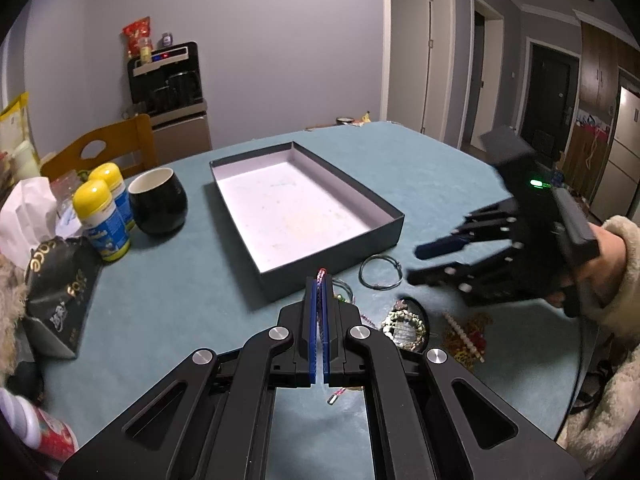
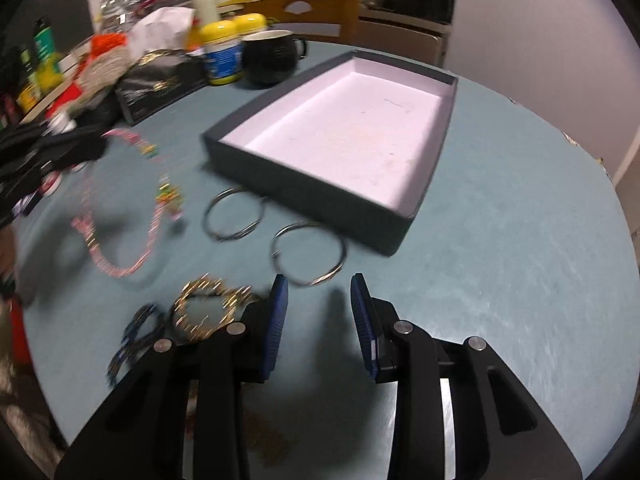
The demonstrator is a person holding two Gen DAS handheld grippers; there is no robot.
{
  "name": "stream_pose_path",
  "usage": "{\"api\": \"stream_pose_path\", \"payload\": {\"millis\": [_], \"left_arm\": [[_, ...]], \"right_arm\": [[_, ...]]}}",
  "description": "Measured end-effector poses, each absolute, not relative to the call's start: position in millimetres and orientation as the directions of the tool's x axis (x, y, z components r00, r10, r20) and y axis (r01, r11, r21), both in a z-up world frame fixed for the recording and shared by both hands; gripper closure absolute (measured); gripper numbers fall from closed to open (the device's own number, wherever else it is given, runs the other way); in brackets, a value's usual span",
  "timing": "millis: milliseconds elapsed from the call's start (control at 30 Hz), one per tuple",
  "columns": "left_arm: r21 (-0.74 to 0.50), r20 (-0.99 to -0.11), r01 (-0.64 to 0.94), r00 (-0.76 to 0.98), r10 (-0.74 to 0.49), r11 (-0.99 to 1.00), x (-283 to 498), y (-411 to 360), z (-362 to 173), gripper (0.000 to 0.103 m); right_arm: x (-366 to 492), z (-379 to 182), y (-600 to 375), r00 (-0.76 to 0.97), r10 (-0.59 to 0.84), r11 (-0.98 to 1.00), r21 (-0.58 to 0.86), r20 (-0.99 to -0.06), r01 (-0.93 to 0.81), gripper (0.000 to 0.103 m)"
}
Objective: Organize jewelry
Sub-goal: 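Close the right tool on the silver hoop ring and lift it, then carry the pink bracelet with the left tool while the right tool carries the ring into the box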
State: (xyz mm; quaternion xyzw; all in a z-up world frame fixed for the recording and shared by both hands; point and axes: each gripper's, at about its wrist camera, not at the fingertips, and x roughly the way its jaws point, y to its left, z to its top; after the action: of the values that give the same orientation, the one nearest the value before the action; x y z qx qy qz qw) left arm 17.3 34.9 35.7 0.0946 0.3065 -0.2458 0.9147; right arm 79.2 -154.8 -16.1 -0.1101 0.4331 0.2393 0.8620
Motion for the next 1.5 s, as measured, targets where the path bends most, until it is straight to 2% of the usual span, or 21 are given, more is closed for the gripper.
{"api": "stream_pose_path", "payload": {"millis": [100, 133, 167, 200, 533, 667, 1233, 1500], "left_arm": [[0.023, -0.609, 0.508, 0.690, -0.391, 0.861, 17.1, 35.6, 35.5, 0.101], [0.023, -0.609, 0.508, 0.690, -0.391, 0.861, 17.0, 35.3, 35.5, 0.101], [0.022, -0.610, 0.511, 0.688, -0.393, 0.860, 17.0, 35.3, 35.2, 0.101], [0.021, -0.611, 0.512, 0.687, -0.394, 0.859, 17.3, 35.0, 34.9, 0.101], [0.011, -0.610, 0.514, 0.683, -0.401, 0.858, 19.5, 36.9, 33.5, 0.101], [0.007, -0.614, 0.513, 0.680, -0.401, 0.858, 21.8, 37.5, 32.1, 0.101], [0.020, -0.608, 0.504, 0.692, -0.390, 0.863, 28.1, 36.7, 38.9, 0.101], [0.058, -0.568, 0.511, 0.723, -0.393, 0.858, 45.1, 27.2, 69.1, 0.101]], "right_arm": [[86.8, -17.9, -155.2, 0.504, 0.337, 0.870, 0.057, -0.795, -0.490, 0.070], [88.5, -18.2, -153.6, 0.501, 0.341, 0.869, 0.064, -0.795, -0.490, 0.064], [88.9, -18.5, -151.5, 0.500, 0.341, 0.869, 0.064, -0.796, -0.491, 0.052], [89.8, -18.9, -149.8, 0.500, 0.344, 0.868, 0.066, -0.795, -0.492, 0.049], [98.5, -28.7, -135.3, 0.488, 0.319, 0.867, 0.041, -0.813, -0.497, 0.045], [95.1, -30.1, -129.9, 0.493, 0.319, 0.850, 0.014, -0.809, -0.527, 0.057], [76.6, -2.3, -141.3, 0.519, 0.383, 0.826, 0.033, -0.764, -0.562, 0.058], [72.6, 32.3, -156.2, 0.581, 0.421, 0.828, 0.034, -0.697, -0.559, 0.058]]}}
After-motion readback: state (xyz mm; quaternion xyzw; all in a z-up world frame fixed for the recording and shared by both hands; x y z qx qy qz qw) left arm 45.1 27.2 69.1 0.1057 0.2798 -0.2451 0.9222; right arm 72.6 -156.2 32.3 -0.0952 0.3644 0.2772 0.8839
